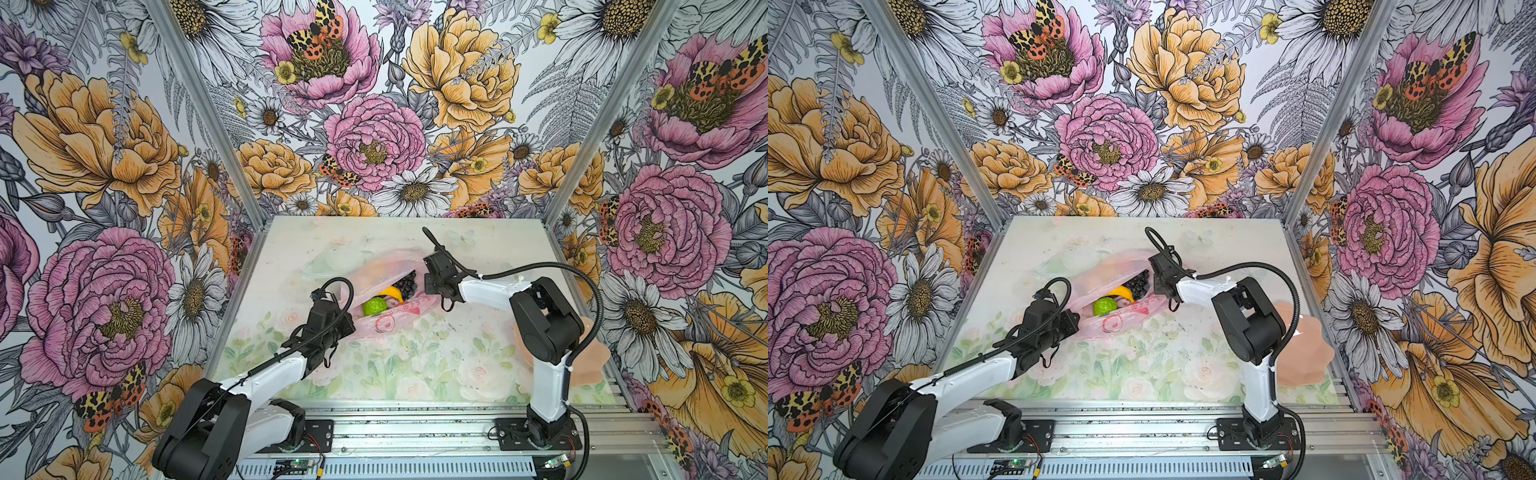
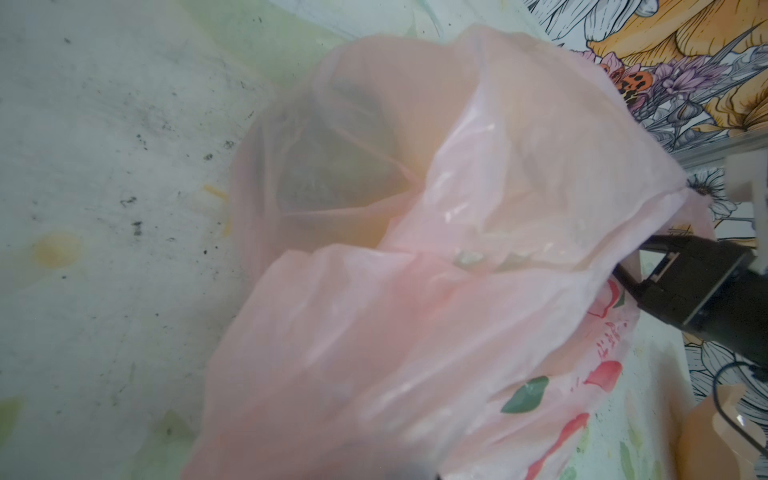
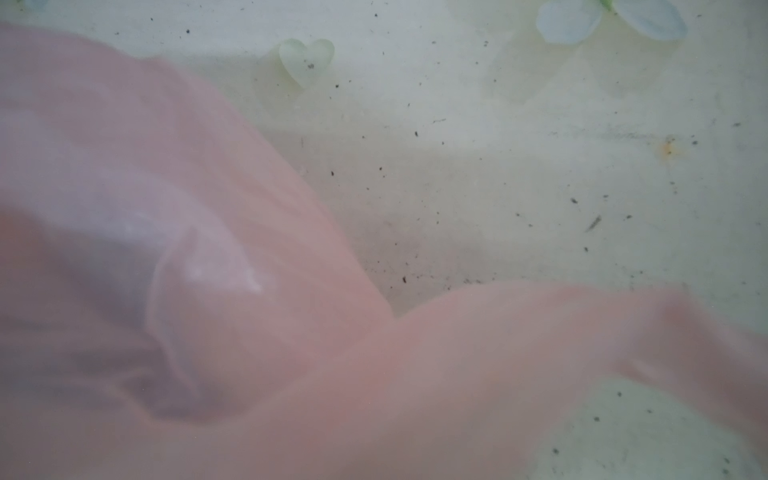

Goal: Take the fake fruits out of the plastic bag

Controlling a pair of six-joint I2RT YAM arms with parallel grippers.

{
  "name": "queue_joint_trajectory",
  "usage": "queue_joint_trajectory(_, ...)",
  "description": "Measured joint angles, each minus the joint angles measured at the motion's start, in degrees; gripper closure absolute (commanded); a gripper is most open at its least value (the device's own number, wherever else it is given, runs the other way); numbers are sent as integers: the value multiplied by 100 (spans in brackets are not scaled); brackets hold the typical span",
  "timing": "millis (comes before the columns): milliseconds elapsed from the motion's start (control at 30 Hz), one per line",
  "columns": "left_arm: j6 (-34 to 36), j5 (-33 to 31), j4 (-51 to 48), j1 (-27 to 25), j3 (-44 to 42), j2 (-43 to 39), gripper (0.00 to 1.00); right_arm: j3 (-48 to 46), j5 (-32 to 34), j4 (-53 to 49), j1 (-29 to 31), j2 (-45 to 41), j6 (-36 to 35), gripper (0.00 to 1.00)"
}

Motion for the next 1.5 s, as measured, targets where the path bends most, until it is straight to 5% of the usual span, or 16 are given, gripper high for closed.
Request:
queue_joint_trajectory(200, 286, -243, -640, 44, 422, 13, 37, -557, -256, 452, 66, -343, 15, 100)
queue_joint_trajectory(333, 579, -476, -1032, 28, 1043, 214, 28, -573, -337, 625, 186, -369, 4, 100)
queue_joint_trajectory(800, 905, -557, -1438, 669, 2645, 1912, 23, -673, -442, 844, 356, -479, -319, 100)
queue_joint_trajectory(1067, 903, -501, -1510, 1010, 2741, 2153, 17, -562, -619, 859, 356, -435, -431, 100)
queue_joint_trajectory(1500, 896, -474, -1589, 1475, 2295, 1709, 17, 1906, -1226, 710, 579, 1045, -439, 100)
